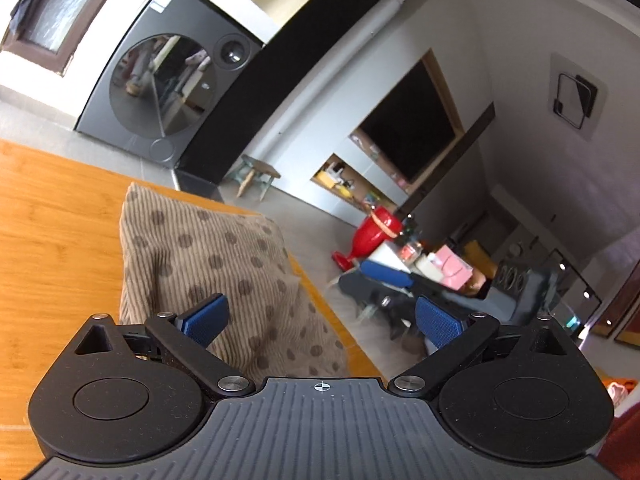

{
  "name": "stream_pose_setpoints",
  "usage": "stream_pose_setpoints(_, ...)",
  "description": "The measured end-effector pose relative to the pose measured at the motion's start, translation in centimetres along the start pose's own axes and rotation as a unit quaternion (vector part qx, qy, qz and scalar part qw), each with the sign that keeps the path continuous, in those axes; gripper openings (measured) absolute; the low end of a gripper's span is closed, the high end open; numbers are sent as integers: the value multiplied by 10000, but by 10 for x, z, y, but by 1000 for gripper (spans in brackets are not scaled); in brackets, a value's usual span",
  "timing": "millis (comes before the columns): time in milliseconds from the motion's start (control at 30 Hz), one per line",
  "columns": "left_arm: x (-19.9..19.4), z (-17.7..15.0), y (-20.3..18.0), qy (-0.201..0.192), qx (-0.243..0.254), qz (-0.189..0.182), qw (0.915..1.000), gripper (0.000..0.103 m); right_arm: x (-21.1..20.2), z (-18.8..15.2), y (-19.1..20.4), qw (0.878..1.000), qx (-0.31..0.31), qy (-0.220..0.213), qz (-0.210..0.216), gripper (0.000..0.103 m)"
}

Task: Fold clothes
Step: 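Press the folded bundle flat with the right gripper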

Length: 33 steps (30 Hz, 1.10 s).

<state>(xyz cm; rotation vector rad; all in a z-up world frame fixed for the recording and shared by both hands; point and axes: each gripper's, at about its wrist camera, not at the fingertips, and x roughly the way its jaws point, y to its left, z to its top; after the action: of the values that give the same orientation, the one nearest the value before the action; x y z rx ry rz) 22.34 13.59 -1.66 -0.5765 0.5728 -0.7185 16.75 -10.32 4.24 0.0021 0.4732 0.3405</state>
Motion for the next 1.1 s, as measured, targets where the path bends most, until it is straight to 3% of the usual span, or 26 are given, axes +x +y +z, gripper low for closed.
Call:
stream_pose_setpoints(67,12,7,10,64,-141,61,9999,103,6,20,-9,9998,60,-160,-139,103)
stream_pose_setpoints(167,30,17,25,160,-353,153,9991,103,54,30,-15,9981,-274,378,-398,103)
stream_pose_setpoints(233,42,24,35,224,-494,214,9983,103,100,19,-12,9882,-860,930,-861,103)
stream_pose_setpoints(267,48,28,40,255,-565,245,9978,103,112,12,-12,9863,-973,930,-956,103)
stream_pose_setpoints(400,71,42,60,382,-843,366,9950,103,131,13,-31,9907,-416,976,-857,103)
stream_pose_setpoints(567,66,48,62,424,-1024,353,9932,103,125,13,-27,9894,-644,887,-948,103)
stream_pose_setpoints(667,59,56,53,356,-918,139,9950,103,103,17,-17,9886,-933,627,-1005,103)
stream_pose_setpoints(800,78,57,51,545,-1079,-22,9927,103,57,18,-12,9915,-1036,305,-719,103)
stream_pose_setpoints(867,88,58,49,639,-1159,-102,9911,103,38,13,-10,9944,-955,252,-374,103)
stream_pose_setpoints(967,102,59,47,775,-1266,-212,9887,103,33,-3,-4,9942,-915,560,14,103)
stream_pose_setpoints(1000,98,57,43,761,-1158,-122,9903,103,40,-14,1,9906,-1126,771,-99,103)
stream_pose_setpoints(1100,86,49,33,719,-832,147,9938,103,53,-34,9,9870,-1362,810,-287,103)
